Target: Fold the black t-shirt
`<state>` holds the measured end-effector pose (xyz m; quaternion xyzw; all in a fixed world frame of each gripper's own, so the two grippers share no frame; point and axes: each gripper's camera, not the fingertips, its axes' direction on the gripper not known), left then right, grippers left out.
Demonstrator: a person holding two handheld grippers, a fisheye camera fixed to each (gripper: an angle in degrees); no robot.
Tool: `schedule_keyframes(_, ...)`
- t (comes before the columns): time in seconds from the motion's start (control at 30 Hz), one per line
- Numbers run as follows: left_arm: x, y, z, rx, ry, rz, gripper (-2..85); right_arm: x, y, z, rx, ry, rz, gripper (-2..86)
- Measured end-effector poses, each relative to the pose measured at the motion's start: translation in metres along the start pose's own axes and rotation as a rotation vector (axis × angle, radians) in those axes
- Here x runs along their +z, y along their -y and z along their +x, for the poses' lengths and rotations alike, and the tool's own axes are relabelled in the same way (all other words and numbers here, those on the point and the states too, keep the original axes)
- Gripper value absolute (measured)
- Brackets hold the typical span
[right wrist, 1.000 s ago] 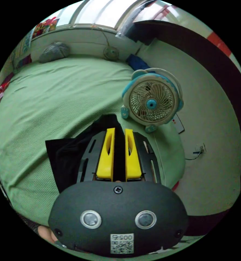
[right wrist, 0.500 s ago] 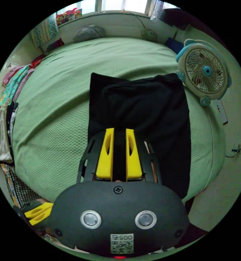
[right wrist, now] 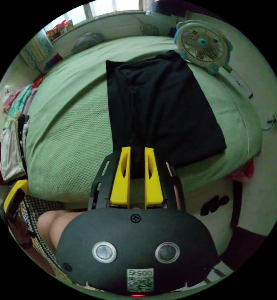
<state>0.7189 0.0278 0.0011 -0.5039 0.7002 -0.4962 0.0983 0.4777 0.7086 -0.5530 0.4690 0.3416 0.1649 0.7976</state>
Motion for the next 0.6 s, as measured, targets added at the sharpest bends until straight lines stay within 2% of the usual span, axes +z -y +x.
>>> schedule_keyframes(0.1,-0.027,-0.017,-0.003,-0.008,0.031,0.017,0.0,-0.001,-0.015,0.002,0.050,0.010,0.001,4.7)
schedule_keyframes(0.2,-0.056,-0.038,-0.009,-0.020,0.109,0.036,1.5,-0.014,-0.013,-0.013,0.051,0.005,-0.101,6.4)
schedule_keyframes(0.33,-0.093,-0.067,-0.028,-0.072,0.174,0.061,2.5,-0.057,-0.044,-0.057,-0.077,0.102,0.009,8.1)
schedule_keyframes(0.6,-0.131,-0.078,-0.088,-0.207,0.186,0.094,2.2,-0.101,-0.092,-0.173,-0.322,0.283,0.139,8.6)
